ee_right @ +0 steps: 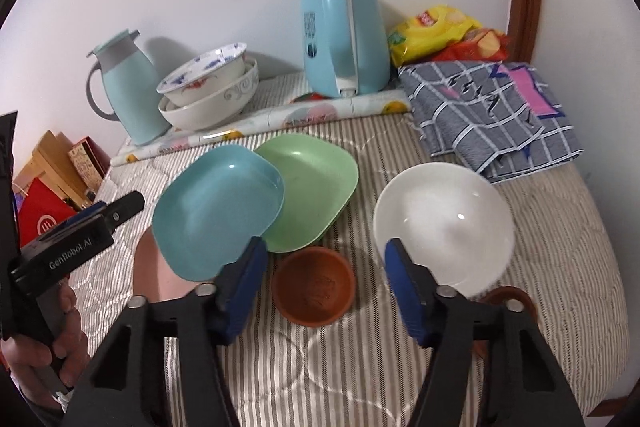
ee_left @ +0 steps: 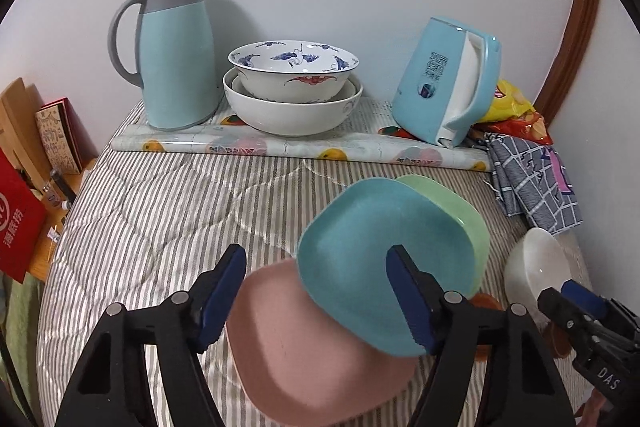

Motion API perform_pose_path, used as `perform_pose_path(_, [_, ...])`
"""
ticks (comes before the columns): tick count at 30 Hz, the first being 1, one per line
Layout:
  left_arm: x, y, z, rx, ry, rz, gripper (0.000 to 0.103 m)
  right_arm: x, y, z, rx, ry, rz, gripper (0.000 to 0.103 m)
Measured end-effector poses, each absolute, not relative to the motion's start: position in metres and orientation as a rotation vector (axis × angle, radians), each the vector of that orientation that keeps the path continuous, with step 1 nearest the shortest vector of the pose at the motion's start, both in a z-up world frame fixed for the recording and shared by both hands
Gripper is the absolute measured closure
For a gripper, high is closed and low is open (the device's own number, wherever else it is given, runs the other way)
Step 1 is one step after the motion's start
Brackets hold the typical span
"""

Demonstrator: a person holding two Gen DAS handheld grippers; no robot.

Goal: Organize plates and bowls

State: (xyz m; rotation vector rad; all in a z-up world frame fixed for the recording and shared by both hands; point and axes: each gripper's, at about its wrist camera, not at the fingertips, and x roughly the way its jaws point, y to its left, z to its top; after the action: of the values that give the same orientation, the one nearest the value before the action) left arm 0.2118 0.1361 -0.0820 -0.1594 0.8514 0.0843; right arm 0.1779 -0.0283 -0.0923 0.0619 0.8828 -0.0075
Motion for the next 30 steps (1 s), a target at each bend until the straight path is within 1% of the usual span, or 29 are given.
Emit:
perform_pose_path(2, [0.220,0.137,-0.086,-0.156,0.857,0.080,0.037,0.184,-0.027,-0.097,0.063,0.891,-0.005,0.051])
perform_pose_path(9, [0.249,0.141,-0.099,-0.149,0.880,0.058,0.046,0.207,-0.016,-0.110,0.108,0.910,0.029,0.051])
perform_pose_path(14, [0.267,0.142,-0.110,-0.155,0.894,0.037,0.047,0.219,-0.005,-0.122,0.117,0.946,0.047,0.051])
perform_pose_path(16, [0.272,0.142,-0.115,-0.155,0.902,0.032,0.052,0.223,-0.002,-0.129,0.115,0.966,0.048,0.052])
perform_pose_path(20, [0.281,0.141,-0.124,-0.165,0.922,0.018,0.056,0.230,0.000,-0.140,0.123,0.997,0.048,0.059])
perform_pose_path(23, [0.283,0.140,-0.129,-0.169,0.932,0.003,0.062,0.234,0.001,-0.144,0.124,1.007,0.051,0.063])
perform_pose_path(24, [0.284,0.139,-0.130,-0.171,0.935,-0.004,0.066,0.236,0.001,-0.145,0.124,1.007,0.052,0.064])
perform_pose_path(25, [0.285,0.139,-0.131,-0.173,0.940,-0.007,0.071,0.237,0.002,-0.145,0.122,1.007,0.053,0.067])
perform_pose_path(27, [0.286,0.139,-0.133,-0.178,0.948,-0.012,0.076,0.240,0.003,-0.146,0.118,1.009,0.058,0.072])
perform_pose_path(28, [0.285,0.139,-0.133,-0.179,0.947,-0.014,0.080,0.241,0.004,-0.146,0.116,1.009,0.060,0.078])
perform_pose_path(29, [0.285,0.139,-0.134,-0.178,0.948,-0.015,0.081,0.242,0.005,-0.146,0.113,1.008,0.063,0.084])
perform_pose_path(30, [0.284,0.139,-0.133,-0.176,0.948,-0.017,0.083,0.243,0.006,-0.146,0.104,1.007,0.054,0.084])
